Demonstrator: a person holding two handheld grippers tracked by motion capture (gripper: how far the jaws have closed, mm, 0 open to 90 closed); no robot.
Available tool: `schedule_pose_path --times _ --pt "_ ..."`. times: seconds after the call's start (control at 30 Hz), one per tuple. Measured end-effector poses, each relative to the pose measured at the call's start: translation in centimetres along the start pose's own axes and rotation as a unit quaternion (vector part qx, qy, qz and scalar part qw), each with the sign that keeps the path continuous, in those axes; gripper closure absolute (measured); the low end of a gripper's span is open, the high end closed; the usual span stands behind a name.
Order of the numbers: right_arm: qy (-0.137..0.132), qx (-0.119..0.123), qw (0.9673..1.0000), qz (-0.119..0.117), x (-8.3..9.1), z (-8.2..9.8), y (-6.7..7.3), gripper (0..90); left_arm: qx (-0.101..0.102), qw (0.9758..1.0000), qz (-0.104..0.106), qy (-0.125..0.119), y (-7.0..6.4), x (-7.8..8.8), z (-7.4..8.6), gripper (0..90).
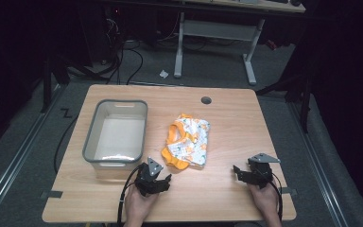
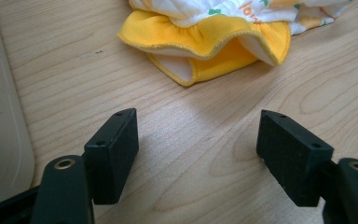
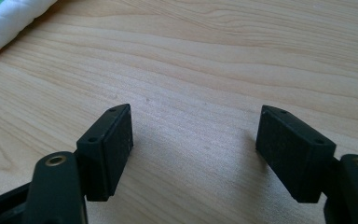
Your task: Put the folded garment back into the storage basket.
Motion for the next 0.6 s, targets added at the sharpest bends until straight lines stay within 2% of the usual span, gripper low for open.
schedule_pose_path --times 0.6 --pt "0.000 -0.001 1.0000 0.001 -0.01 -0.01 0.00 27.5 0.001 1.0000 -0.002 0.000 0.01 0.01 0.00 30.5"
Point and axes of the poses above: each handheld gripper's, and its own axes: x roughly backward along the jaws, z roughly out of its underside, y roughly to its left, the point moved 7 cm from there along -x, roughly forward along the jaws, and after that the axes turned 12 degrees about z, right-handed, at the moved point
